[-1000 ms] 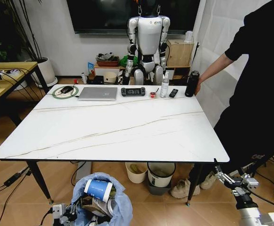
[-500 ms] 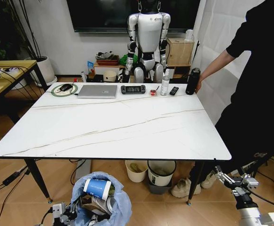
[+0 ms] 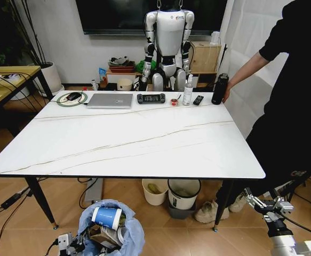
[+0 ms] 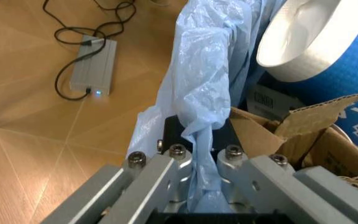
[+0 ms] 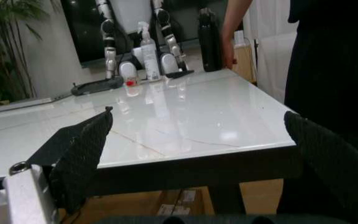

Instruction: Pick up the trash bin and place the trash from the table into it.

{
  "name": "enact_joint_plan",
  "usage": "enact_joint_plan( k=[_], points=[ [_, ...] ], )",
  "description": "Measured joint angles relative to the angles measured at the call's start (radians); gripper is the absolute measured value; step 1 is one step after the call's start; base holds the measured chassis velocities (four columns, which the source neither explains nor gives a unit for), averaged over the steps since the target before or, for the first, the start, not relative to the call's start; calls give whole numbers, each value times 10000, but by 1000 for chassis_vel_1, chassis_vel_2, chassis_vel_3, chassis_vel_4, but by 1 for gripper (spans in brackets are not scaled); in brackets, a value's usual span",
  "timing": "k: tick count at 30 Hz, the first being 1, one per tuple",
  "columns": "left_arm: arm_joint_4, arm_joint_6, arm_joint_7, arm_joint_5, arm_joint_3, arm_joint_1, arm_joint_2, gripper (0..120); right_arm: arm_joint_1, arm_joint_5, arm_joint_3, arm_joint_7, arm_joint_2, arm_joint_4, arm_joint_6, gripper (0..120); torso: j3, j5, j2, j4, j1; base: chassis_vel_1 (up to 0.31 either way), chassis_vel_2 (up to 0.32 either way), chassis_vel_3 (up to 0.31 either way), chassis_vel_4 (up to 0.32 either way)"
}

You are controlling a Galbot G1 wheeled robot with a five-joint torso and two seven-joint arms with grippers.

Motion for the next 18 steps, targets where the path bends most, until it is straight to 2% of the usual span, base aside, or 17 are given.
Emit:
enact_joint_plan(
  k=[16, 18],
  points=[
    [250, 7, -14, 70, -19, -52, -131, 0, 0, -1, 0, 0, 0, 0, 0, 100, -482, 0, -875, 0, -392, 0, 0, 0, 0],
    [308, -6, -14, 82, -65, -68, -335, 0, 0, -1, -1, 0, 0, 0, 0, 100, -630, 0, -1133, 0, -504, 0, 0, 0, 0]
  ],
)
